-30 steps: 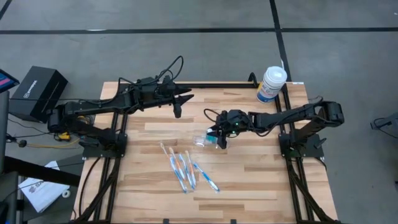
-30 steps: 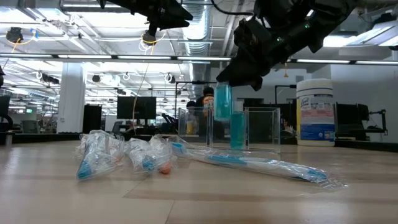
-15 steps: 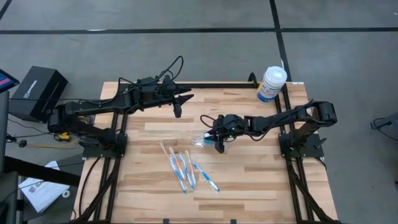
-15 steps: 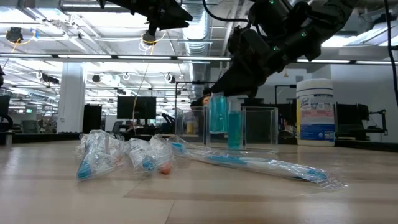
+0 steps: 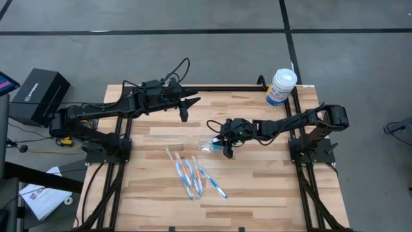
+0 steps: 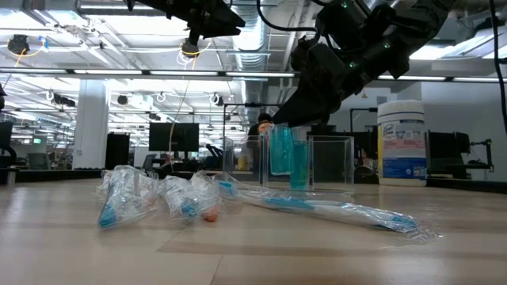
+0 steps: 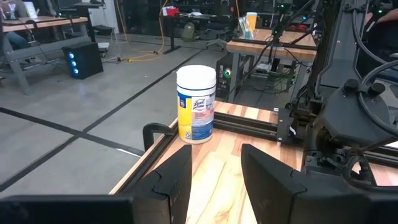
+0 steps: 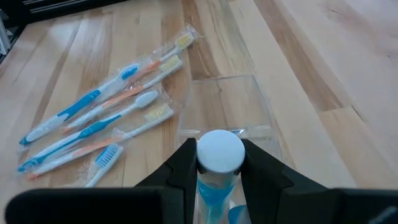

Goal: Pick & Place toothbrushing station
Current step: Put the blue mouthwash into the transparent organizer

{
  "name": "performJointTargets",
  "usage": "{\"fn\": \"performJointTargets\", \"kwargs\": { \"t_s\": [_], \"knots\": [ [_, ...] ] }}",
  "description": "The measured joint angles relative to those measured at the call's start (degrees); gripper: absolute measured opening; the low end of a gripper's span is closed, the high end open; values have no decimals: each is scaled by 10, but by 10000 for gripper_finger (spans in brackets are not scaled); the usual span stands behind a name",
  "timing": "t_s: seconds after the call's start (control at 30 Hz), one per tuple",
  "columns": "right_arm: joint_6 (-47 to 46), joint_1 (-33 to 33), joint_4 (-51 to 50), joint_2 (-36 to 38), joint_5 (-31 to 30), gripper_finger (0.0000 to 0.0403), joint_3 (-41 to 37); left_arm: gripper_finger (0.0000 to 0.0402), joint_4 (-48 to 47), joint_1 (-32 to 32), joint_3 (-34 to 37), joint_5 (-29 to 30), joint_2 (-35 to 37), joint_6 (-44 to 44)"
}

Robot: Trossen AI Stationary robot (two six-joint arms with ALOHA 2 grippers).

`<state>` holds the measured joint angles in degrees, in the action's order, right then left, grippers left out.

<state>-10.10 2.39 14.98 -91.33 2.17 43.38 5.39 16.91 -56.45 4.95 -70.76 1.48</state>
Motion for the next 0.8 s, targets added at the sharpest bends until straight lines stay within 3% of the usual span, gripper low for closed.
{"fn": "performJointTargets", "kwargs": {
  "t_s": [0.37, 0.63, 0.8],
  "knots": [
    [2, 1, -2, 0, 0, 87, 0, 131, 0, 0, 0, 0, 0, -2],
    [-3, 1, 7, 0, 0, 182, 0, 131, -2, 0, 0, -3, 0, -2],
    [-4, 1, 7, 0, 0, 180, 0, 131, -2, 0, 0, -7, -4, -2]
  ]
}}
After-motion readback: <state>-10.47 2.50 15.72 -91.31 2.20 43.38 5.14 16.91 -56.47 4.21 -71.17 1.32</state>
